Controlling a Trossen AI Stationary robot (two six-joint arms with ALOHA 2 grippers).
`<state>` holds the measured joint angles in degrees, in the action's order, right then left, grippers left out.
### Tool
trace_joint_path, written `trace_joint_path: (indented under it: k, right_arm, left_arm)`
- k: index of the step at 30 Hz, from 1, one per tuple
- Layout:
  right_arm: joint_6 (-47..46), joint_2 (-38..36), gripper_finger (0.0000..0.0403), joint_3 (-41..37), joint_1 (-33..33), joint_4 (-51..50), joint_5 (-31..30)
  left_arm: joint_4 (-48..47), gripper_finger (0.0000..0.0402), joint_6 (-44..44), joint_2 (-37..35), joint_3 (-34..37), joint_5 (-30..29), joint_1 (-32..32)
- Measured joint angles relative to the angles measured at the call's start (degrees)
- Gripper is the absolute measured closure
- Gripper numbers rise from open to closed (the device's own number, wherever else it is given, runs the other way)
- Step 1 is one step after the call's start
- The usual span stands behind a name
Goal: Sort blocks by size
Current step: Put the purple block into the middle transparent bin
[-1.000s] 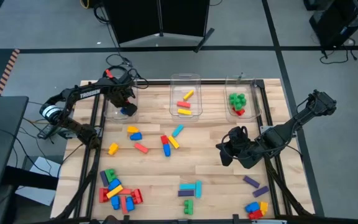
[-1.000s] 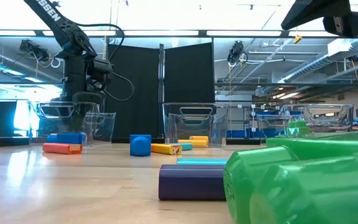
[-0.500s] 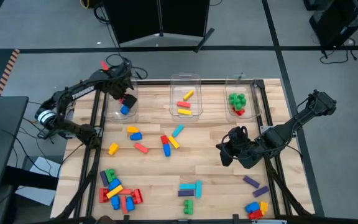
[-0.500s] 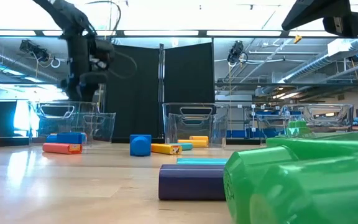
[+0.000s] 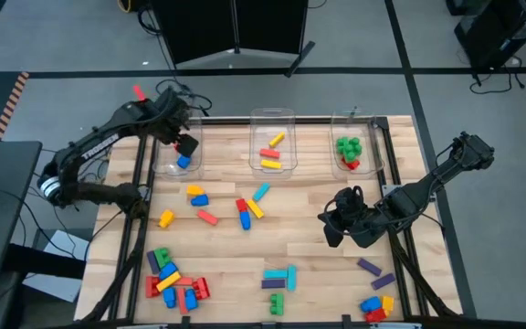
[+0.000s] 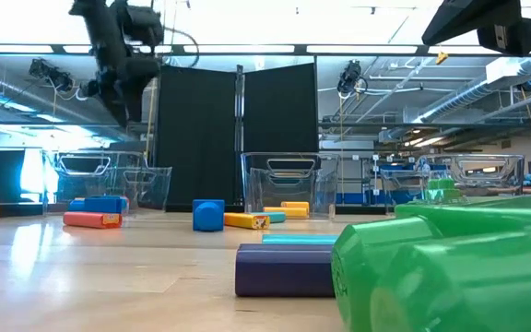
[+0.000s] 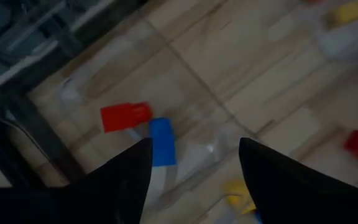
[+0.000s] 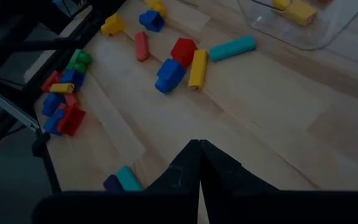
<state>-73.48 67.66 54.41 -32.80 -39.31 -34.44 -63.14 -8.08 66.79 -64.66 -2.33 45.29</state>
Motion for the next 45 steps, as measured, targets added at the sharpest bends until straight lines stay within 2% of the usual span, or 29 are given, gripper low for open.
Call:
trace_joint_path:
  k: [7,12,21,25,29,36,45]
  right_arm:
    - [1.7,0.0,0.0383,0.0,0.0,0.0,0.0]
    - [1.7,0.0,0.0375,0.0,0.0,-0.8,0.0]
    - [1.7,0.0,0.0374,0.0,0.0,-3.6,0.0]
    - [1.3,0.0,0.0372,0.0,0.0,-3.9,0.2]
    - [-2.8,0.0,0.0365,0.0,0.0,-5.9,3.2]
    - [-3.5,0.0,0.0316,0.0,0.0,-11.9,10.5]
    - [-3.2,0.0,0.0229,-0.1,0.0,-15.4,12.2]
  left_arm:
    - [0.5,0.0154,-6.5,-6.9,-0.2,-2.3,-6.5]
    - [0.6,0.0154,-10.8,-9.7,-0.2,-2.9,-13.4]
    - [2.7,0.0166,-20.0,-9.8,0.0,-9.6,-29.7]
    - [6.8,0.0173,-22.9,-10.0,0.0,-10.2,-35.4]
    - [8.6,0.0174,-25.0,-9.1,0.0,-10.4,-40.0]
    - [10.1,0.0174,-29.8,-6.7,0.0,-11.6,-46.2]
    - [14.3,0.0174,-34.8,-3.5,1.4,-12.9,-54.0]
